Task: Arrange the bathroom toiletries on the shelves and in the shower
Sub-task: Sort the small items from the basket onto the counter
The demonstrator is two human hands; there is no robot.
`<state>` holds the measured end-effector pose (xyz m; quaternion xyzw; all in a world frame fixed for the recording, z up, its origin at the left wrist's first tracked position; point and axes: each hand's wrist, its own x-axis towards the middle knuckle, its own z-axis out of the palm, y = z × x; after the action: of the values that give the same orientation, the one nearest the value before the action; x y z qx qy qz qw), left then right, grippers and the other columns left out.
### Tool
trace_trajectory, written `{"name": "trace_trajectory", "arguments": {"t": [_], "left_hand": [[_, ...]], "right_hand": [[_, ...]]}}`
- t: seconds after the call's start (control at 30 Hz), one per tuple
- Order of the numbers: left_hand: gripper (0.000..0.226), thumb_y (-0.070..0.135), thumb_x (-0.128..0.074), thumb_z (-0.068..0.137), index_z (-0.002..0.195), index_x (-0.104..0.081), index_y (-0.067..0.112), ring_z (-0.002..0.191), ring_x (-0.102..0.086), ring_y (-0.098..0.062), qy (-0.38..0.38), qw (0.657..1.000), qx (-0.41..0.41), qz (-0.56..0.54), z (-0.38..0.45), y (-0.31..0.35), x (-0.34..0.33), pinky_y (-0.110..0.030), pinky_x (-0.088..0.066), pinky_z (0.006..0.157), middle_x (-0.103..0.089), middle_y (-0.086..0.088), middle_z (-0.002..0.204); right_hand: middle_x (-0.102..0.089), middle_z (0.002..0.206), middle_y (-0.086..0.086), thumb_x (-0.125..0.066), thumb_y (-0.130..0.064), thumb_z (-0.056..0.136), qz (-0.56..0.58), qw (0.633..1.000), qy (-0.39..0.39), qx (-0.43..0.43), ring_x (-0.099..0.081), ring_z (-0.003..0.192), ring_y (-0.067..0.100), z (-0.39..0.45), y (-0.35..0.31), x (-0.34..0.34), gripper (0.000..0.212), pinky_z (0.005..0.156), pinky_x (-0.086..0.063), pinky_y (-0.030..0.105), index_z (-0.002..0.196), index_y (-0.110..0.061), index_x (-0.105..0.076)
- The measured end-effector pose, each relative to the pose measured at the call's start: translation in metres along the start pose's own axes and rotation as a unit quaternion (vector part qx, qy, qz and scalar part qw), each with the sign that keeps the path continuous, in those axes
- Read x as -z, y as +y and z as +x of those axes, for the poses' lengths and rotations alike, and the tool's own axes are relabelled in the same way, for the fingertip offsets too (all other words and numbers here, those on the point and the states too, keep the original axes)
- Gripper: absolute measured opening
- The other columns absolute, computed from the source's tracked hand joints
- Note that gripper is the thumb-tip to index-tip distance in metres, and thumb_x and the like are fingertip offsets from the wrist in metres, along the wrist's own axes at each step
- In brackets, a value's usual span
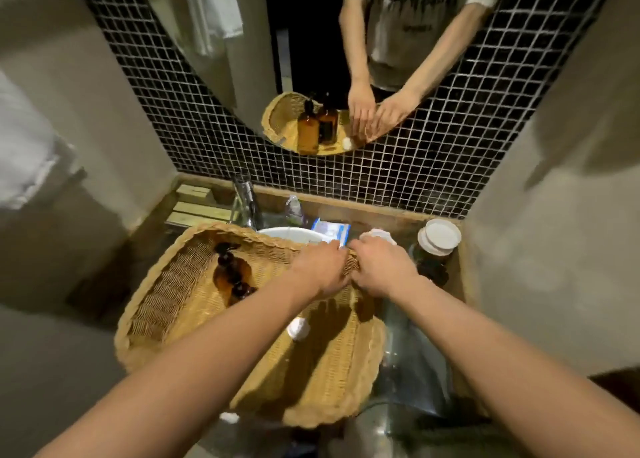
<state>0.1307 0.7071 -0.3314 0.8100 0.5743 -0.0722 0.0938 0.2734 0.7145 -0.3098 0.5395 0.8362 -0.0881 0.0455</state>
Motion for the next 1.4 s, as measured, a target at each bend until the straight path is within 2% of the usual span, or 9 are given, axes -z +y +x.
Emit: {"name": "trace_trajectory", "arguments": {"t": [0.13, 0.3, 0.4, 0.73, 0.93, 1.0, 1.1, 1.23, 1.4], "left_hand": [[0.055, 0.045, -0.055, 0.093, 0.136, -0.044, 0.012, 0.122, -0.049, -0.032, -0.019, 0.999, 0.032, -0.023, -0.039, -0.003, -0.033, -0.049, -0.047, 0.096, -0.048, -0.012, 0.132], [0.045, 0.032, -0.056, 0.095, 0.132, -0.045, 0.011, 0.12, -0.048, -0.032, -0.067, 0.994, 0.071, -0.04, -0.072, -0.01, -0.078, -0.047, -0.048, 0.094, -0.047, -0.012, 0.13], [0.041, 0.022, -0.056, 0.095, 0.132, -0.044, 0.01, 0.12, -0.047, -0.033, -0.079, 0.993, 0.081, -0.042, -0.082, -0.013, -0.099, -0.046, -0.05, 0.093, -0.045, -0.012, 0.13], [0.05, 0.003, -0.059, 0.09, 0.136, -0.042, 0.013, 0.119, -0.048, -0.032, -0.057, 0.992, 0.109, -0.004, -0.075, -0.01, -0.125, -0.044, -0.052, 0.088, -0.047, -0.013, 0.127], [0.052, 0.005, -0.061, 0.09, 0.136, -0.039, 0.012, 0.114, -0.05, -0.033, -0.031, 0.997, 0.066, -0.022, -0.059, -0.006, -0.1, -0.042, -0.049, 0.083, -0.046, -0.014, 0.124], [0.051, 0.008, -0.064, 0.088, 0.133, -0.042, 0.011, 0.11, -0.052, -0.033, -0.006, 0.998, 0.05, -0.046, -0.048, -0.002, -0.079, -0.042, -0.048, 0.079, -0.047, -0.013, 0.121], [0.056, 0.019, -0.073, 0.08, 0.129, -0.047, 0.012, 0.108, -0.052, -0.028, 0.044, 0.997, 0.015, -0.067, -0.029, 0.002, -0.047, -0.039, -0.048, 0.081, -0.049, -0.01, 0.121], [0.036, 0.029, -0.068, 0.083, 0.112, -0.053, 0.014, 0.1, -0.055, -0.027, 0.102, 0.991, -0.021, -0.078, 0.0, 0.006, -0.01, -0.037, -0.049, 0.074, -0.049, -0.006, 0.111], [0.042, 0.03, -0.064, 0.086, 0.123, -0.053, 0.013, 0.107, -0.052, -0.026, 0.144, 0.981, -0.071, -0.107, 0.045, 0.004, 0.022, -0.038, -0.045, 0.086, -0.049, -0.006, 0.116]], "right_hand": [[-0.059, 0.127, 0.005, -0.066, -0.039, 0.084, 0.008, 0.999, -0.009, 0.051, -0.056, 0.117, 0.026, -0.019, -0.028, -0.028, 0.048, 0.092, -0.048, 0.04, 0.127, -0.02, -0.056], [-0.059, 0.12, 0.004, -0.062, -0.036, 0.087, -0.006, 0.997, -0.042, 0.067, -0.057, 0.113, 0.027, -0.035, -0.052, -0.068, 0.044, 0.083, -0.051, 0.04, 0.127, -0.019, -0.054], [-0.058, 0.119, 0.005, -0.062, -0.034, 0.088, -0.004, 0.995, -0.059, 0.081, -0.057, 0.112, 0.028, -0.041, -0.06, -0.086, 0.042, 0.084, -0.052, 0.042, 0.126, -0.018, -0.053], [-0.058, 0.122, 0.006, -0.062, -0.037, 0.087, -0.004, 0.997, -0.021, 0.069, -0.057, 0.111, 0.028, -0.041, -0.056, -0.091, 0.046, 0.082, -0.053, 0.042, 0.127, -0.016, -0.052], [-0.058, 0.121, 0.005, -0.059, -0.034, 0.088, 0.048, 0.997, -0.018, 0.052, -0.057, 0.111, 0.027, -0.039, -0.045, -0.076, 0.043, 0.085, -0.052, 0.041, 0.127, -0.017, -0.053], [-0.058, 0.12, 0.004, -0.061, -0.032, 0.087, 0.079, 0.996, -0.011, 0.033, -0.057, 0.111, 0.025, -0.034, -0.036, -0.063, 0.041, 0.086, -0.052, 0.04, 0.126, -0.018, -0.054], [-0.058, 0.123, 0.002, -0.062, -0.031, 0.086, 0.104, 0.994, 0.019, -0.004, -0.058, 0.11, 0.024, -0.027, -0.018, -0.04, 0.043, 0.084, -0.052, 0.039, 0.127, -0.02, -0.053], [-0.06, 0.114, 0.003, -0.059, -0.031, 0.084, 0.13, 0.989, 0.045, -0.056, -0.061, 0.105, 0.027, -0.012, 0.006, -0.011, 0.035, 0.081, -0.053, 0.041, 0.117, -0.019, -0.056], [-0.068, 0.11, 0.003, -0.058, -0.028, 0.089, 0.198, 0.967, 0.093, -0.13, -0.063, 0.098, 0.024, 0.016, 0.032, 0.011, 0.032, 0.083, -0.054, 0.043, 0.119, -0.021, -0.062]]}}
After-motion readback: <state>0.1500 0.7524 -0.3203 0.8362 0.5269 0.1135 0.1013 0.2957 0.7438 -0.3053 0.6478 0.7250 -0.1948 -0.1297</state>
